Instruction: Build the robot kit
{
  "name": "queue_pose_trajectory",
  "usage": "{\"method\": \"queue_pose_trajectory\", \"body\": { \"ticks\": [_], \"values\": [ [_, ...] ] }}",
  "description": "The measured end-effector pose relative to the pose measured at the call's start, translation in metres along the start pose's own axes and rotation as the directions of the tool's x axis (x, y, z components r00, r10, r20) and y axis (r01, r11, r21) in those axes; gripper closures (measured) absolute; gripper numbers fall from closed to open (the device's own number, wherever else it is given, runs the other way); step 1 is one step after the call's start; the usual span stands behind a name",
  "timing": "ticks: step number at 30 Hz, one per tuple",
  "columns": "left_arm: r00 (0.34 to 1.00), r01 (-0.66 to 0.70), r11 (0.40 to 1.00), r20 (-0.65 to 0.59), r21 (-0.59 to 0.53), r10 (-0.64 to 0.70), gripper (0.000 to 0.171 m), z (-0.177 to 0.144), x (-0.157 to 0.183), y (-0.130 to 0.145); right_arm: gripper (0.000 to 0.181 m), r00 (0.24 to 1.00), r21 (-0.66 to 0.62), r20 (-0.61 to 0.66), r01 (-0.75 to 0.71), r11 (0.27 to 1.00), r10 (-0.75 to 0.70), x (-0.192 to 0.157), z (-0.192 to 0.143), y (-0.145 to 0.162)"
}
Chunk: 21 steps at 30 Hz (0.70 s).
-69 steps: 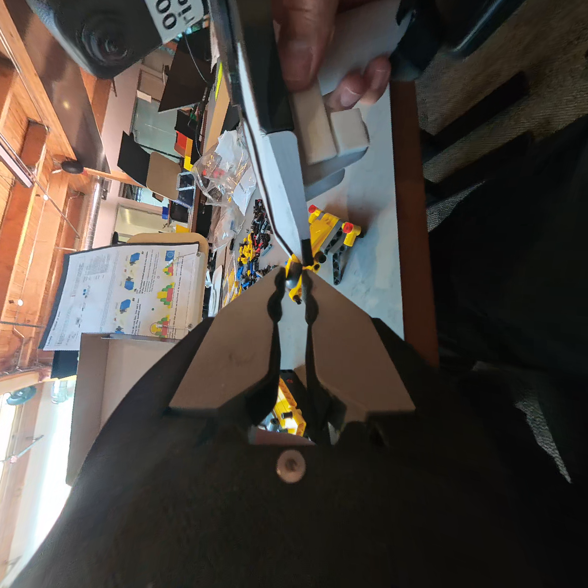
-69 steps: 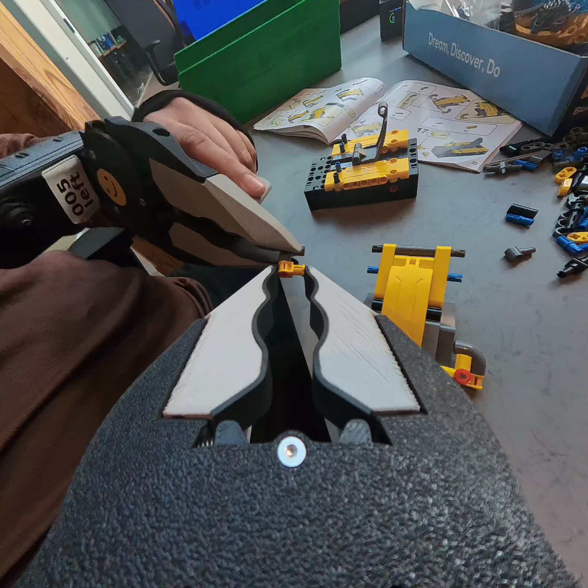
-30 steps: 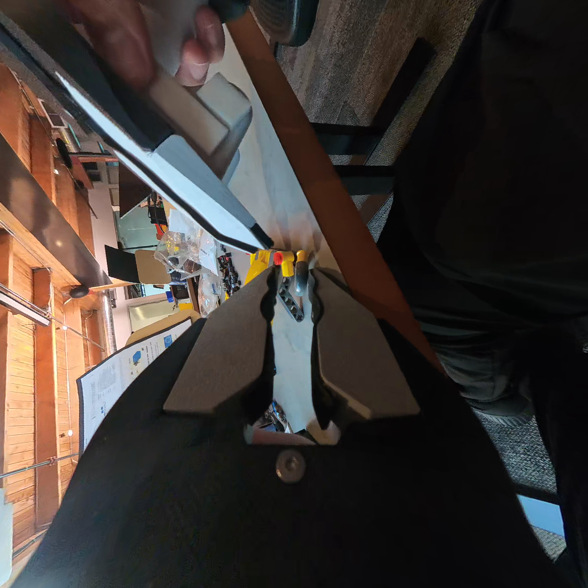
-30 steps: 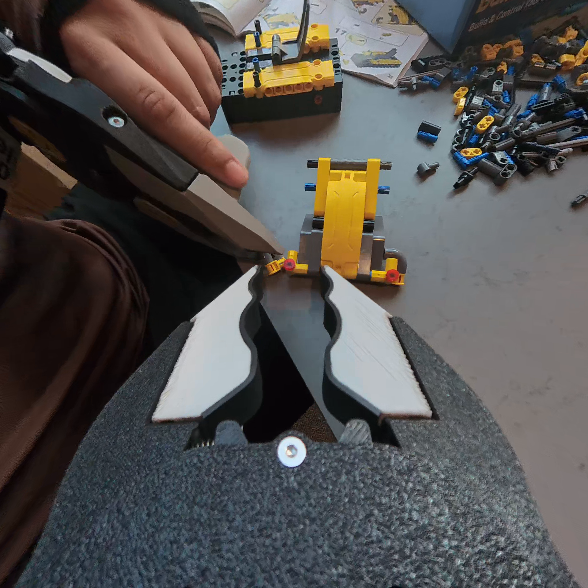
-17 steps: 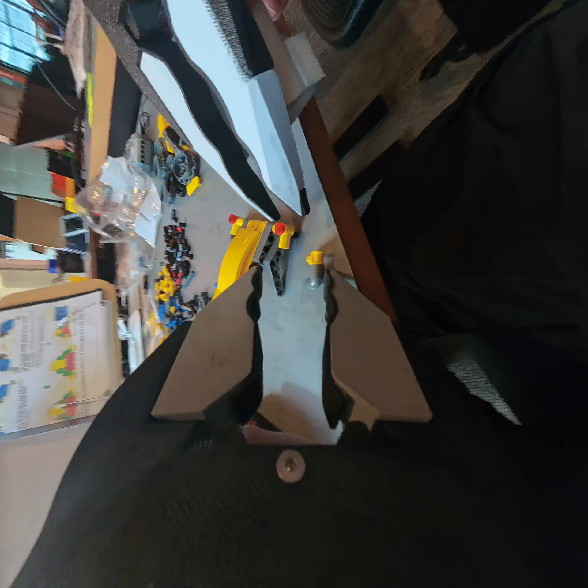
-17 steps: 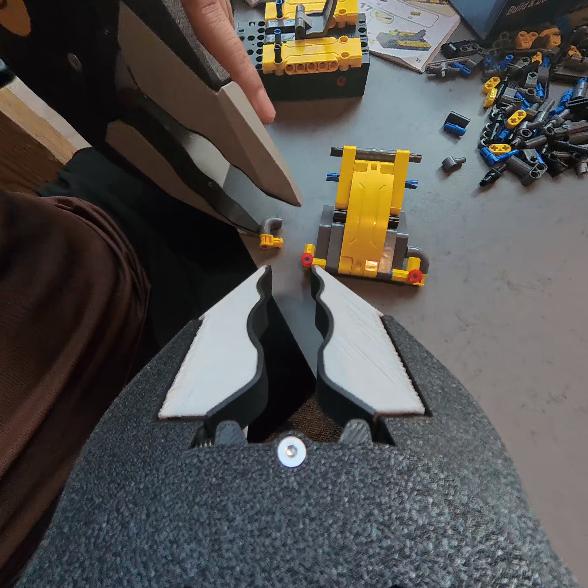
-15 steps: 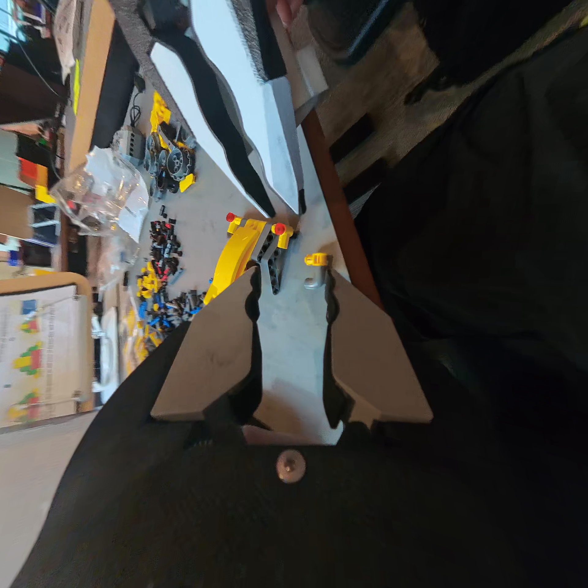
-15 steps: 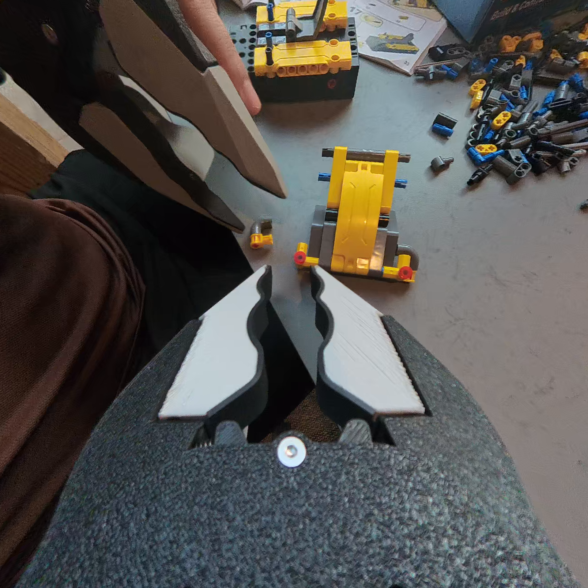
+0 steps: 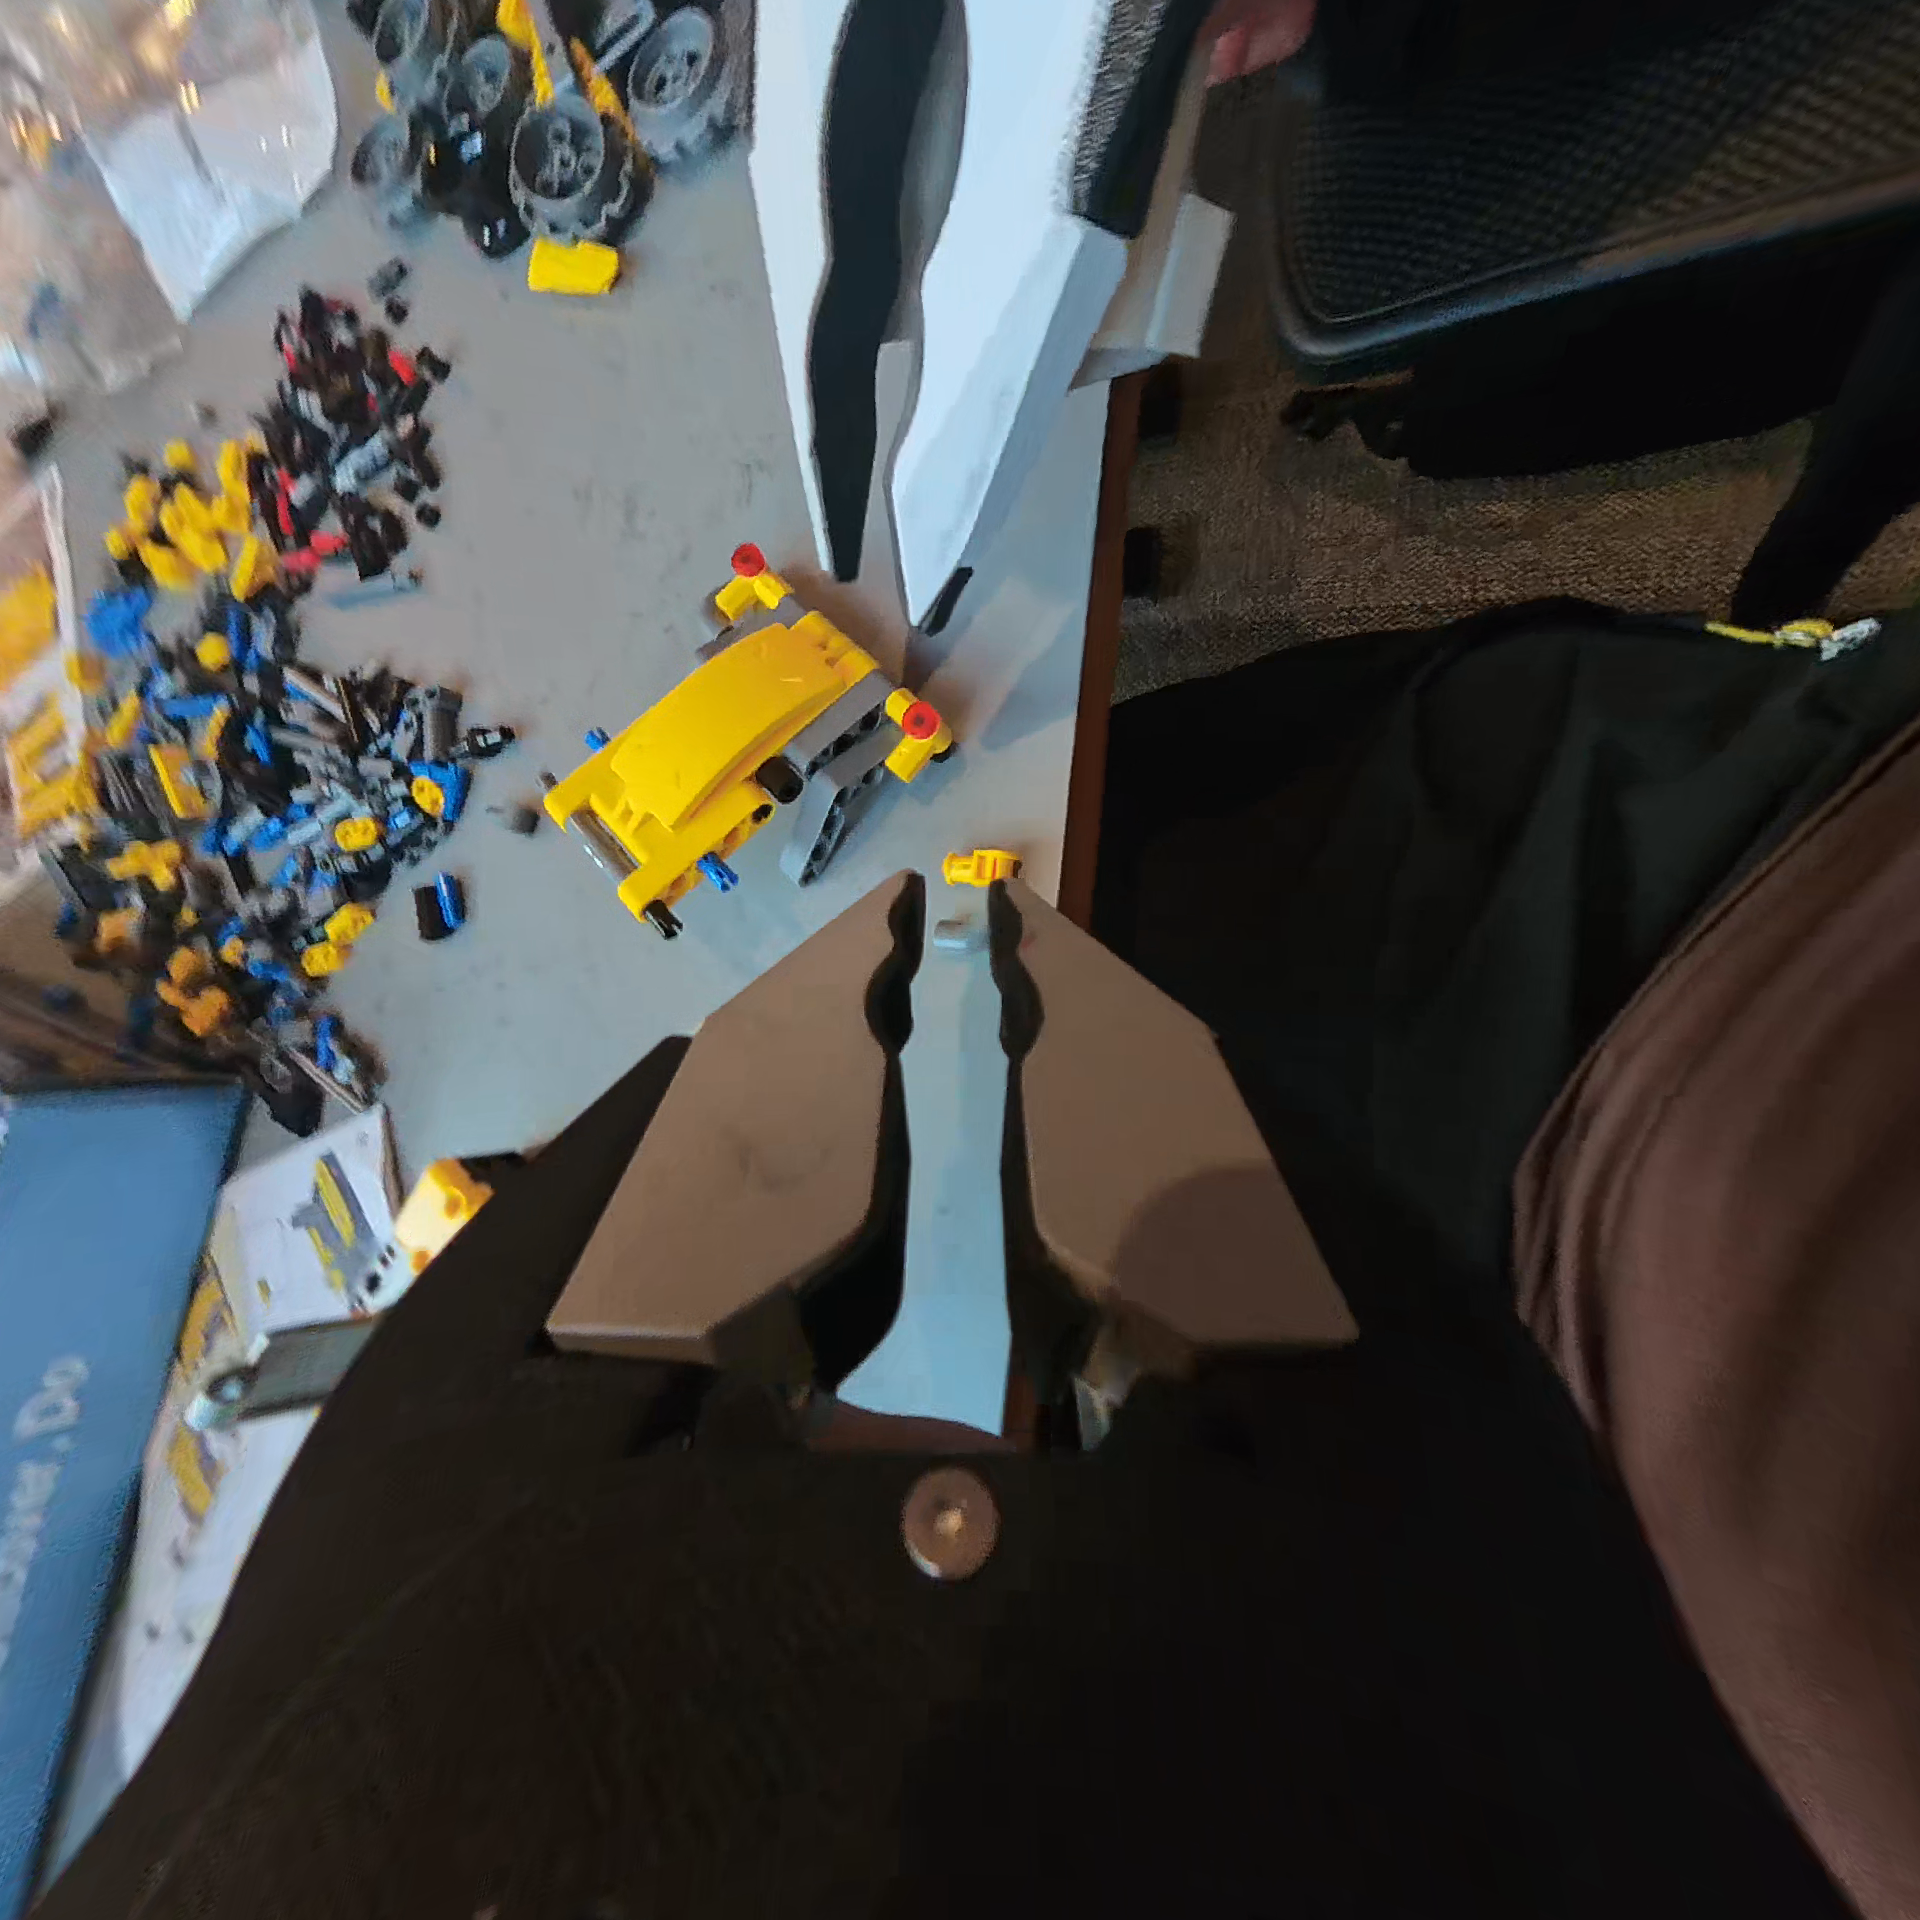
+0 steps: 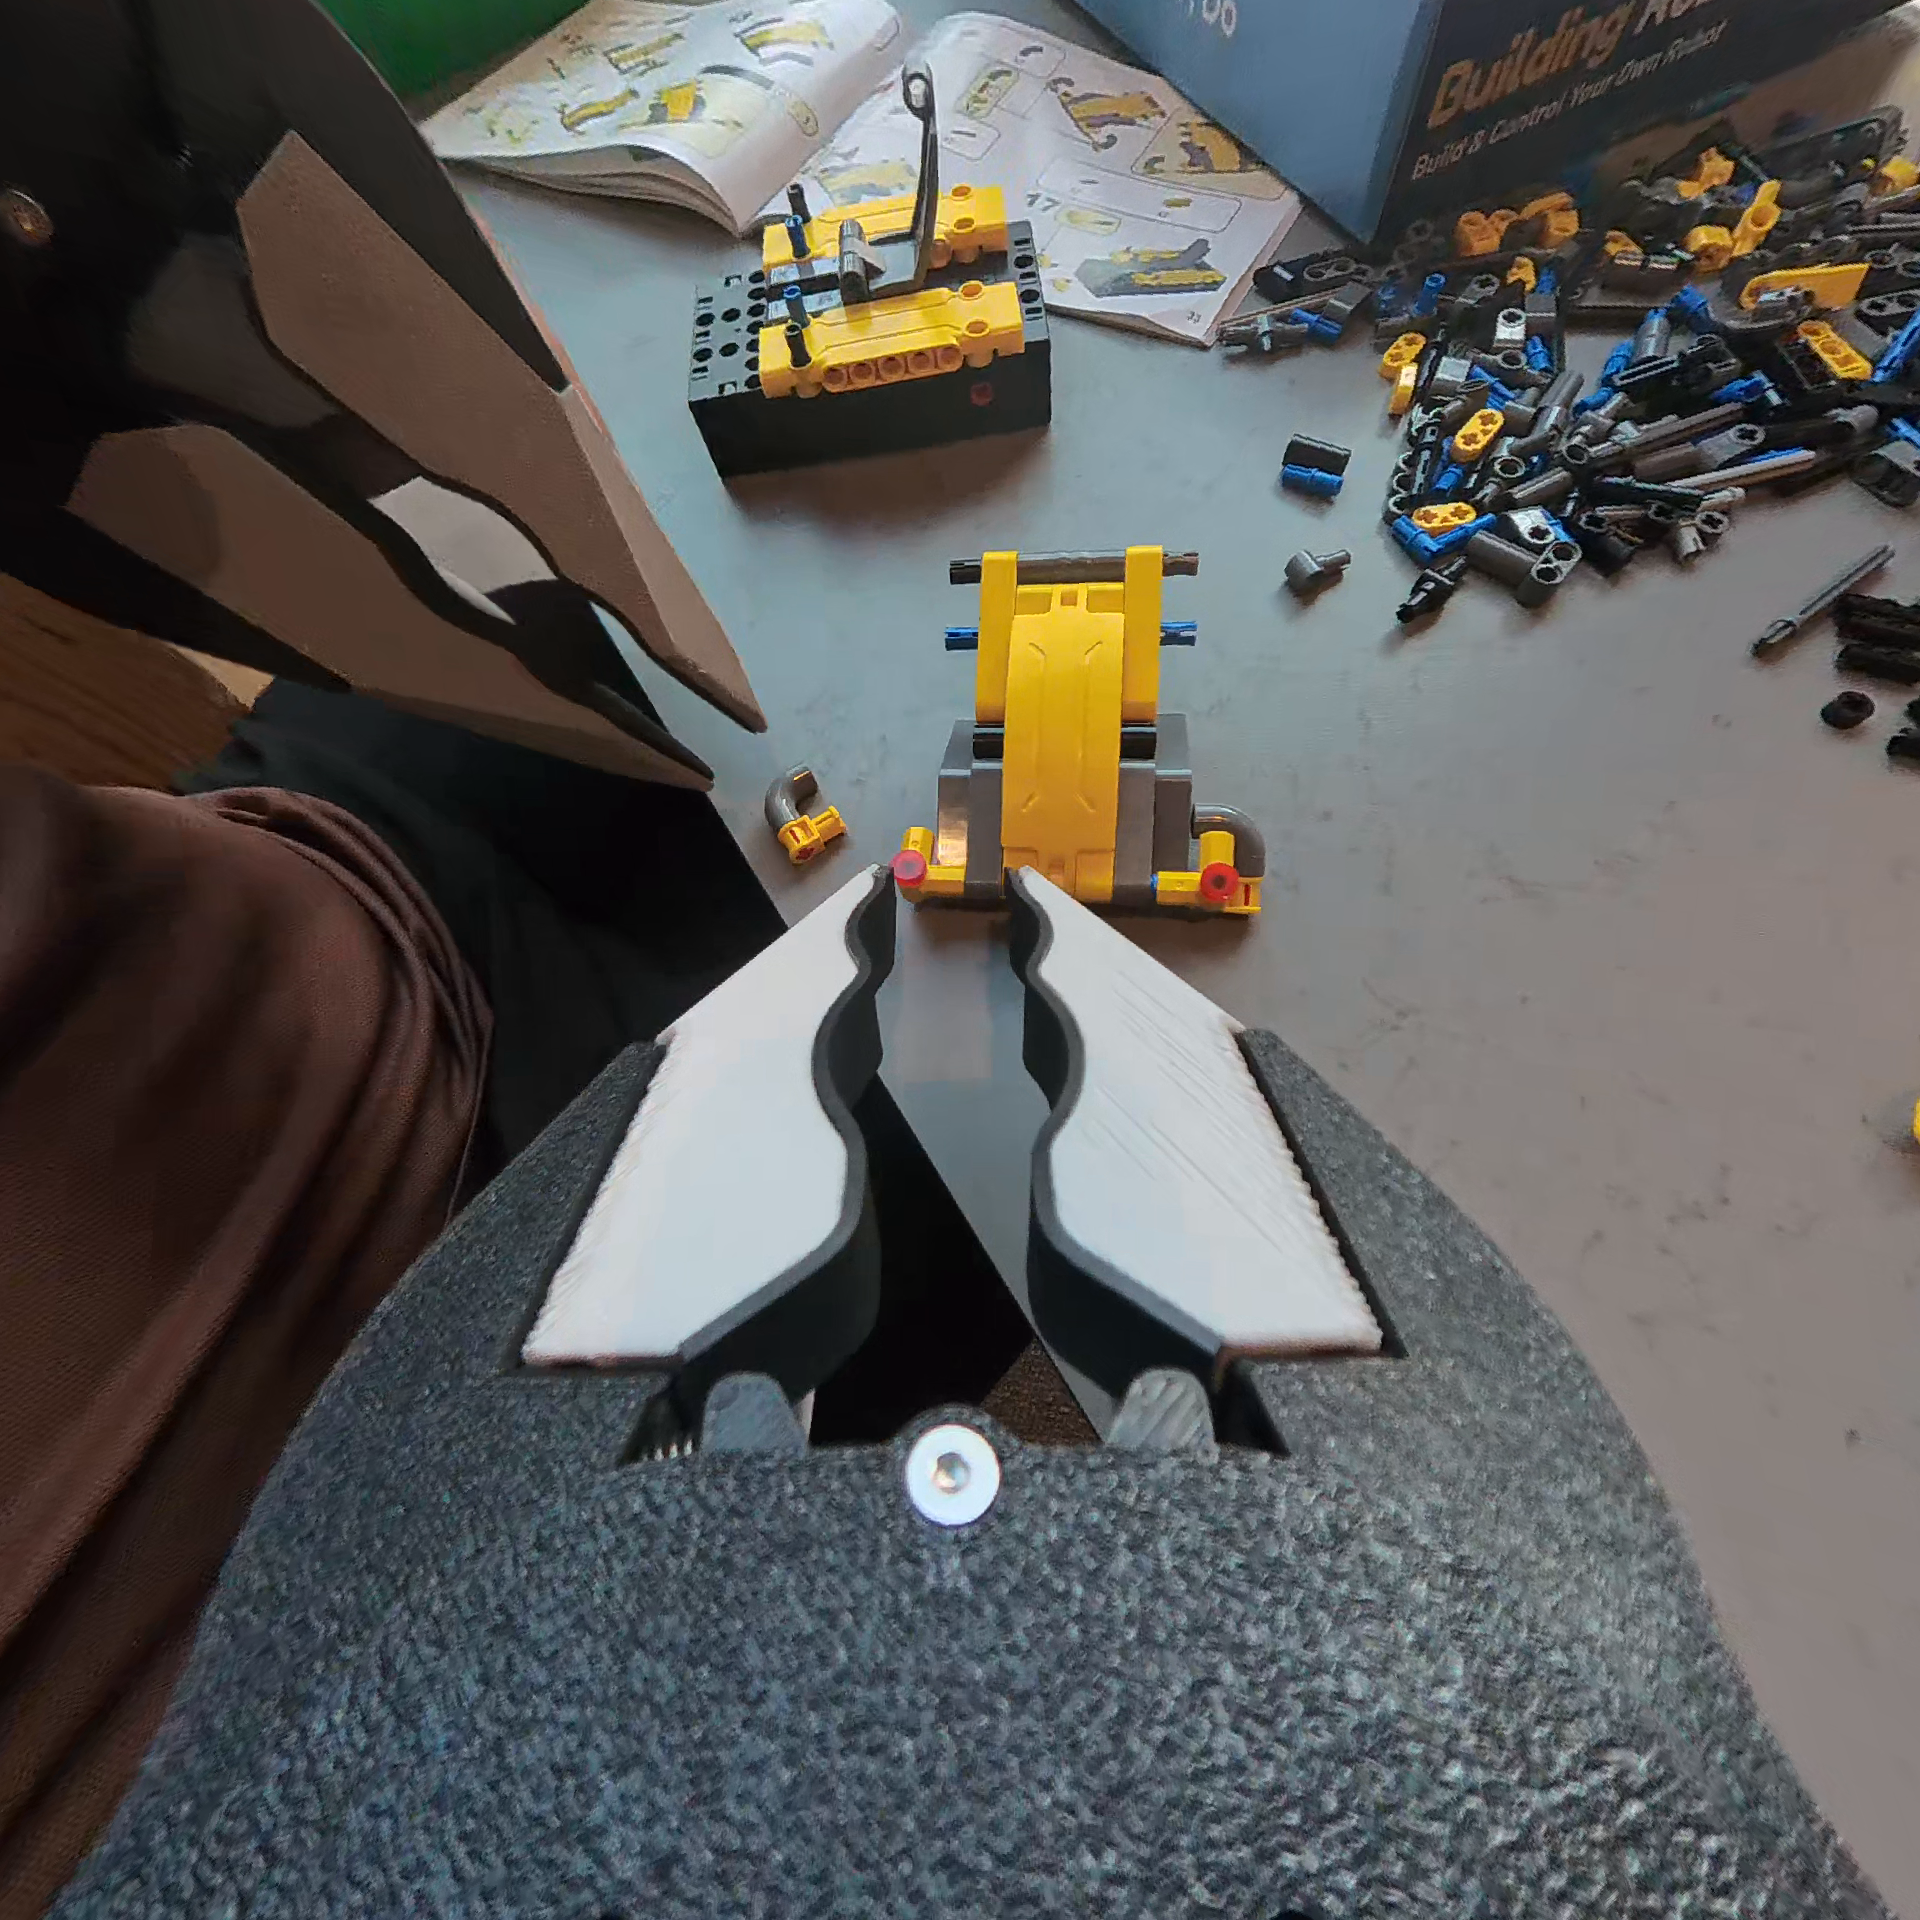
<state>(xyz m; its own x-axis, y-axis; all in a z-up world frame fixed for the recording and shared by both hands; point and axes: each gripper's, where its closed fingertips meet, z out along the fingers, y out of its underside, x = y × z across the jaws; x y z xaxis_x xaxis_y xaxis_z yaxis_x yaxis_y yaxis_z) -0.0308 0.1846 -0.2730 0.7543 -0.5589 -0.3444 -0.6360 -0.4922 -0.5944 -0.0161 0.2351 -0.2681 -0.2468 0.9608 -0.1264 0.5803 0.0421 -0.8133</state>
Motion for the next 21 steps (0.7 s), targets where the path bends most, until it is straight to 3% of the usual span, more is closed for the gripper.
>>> {"method": "queue_pose_trajectory", "body": {
  "ticks": [4, 8, 12, 17, 21],
  "values": [
    [0.991, 0.130, 0.989, -0.010, -0.072, -0.131, 0.158, 0.007, 0.005, 0.007, 0.160, 1.000, -0.009, 0.009, 0.003, 1.000, -0.003, -0.002, 0.002, 0.002],
    [0.997, 0.075, 0.986, 0.024, -0.149, -0.072, 0.158, 0.016, 0.002, 0.023, 0.161, 1.000, 0.005, 0.006, 0.007, 1.000, -0.007, -0.002, -0.001, -0.001],
    [0.999, 0.005, 0.989, 0.041, -0.150, 0.001, 0.164, 0.021, -0.004, 0.023, 0.158, 1.000, -0.001, 0.003, -0.004, 1.000, 0.004, 0.001, 0.000, 0.001],
    [0.994, -0.097, 0.990, 0.035, -0.107, 0.101, 0.151, 0.018, -0.011, 0.016, 0.129, 0.997, 0.055, -0.050, -0.054, 0.997, 0.056, 0.015, -0.004, -0.007],
    [0.999, -0.039, 0.995, -0.021, -0.092, 0.038, 0.147, 0.019, -0.005, 0.014, 0.118, 0.997, 0.026, -0.038, -0.060, 0.998, 0.061, 0.014, 0.001, -0.001]
  ]
}}
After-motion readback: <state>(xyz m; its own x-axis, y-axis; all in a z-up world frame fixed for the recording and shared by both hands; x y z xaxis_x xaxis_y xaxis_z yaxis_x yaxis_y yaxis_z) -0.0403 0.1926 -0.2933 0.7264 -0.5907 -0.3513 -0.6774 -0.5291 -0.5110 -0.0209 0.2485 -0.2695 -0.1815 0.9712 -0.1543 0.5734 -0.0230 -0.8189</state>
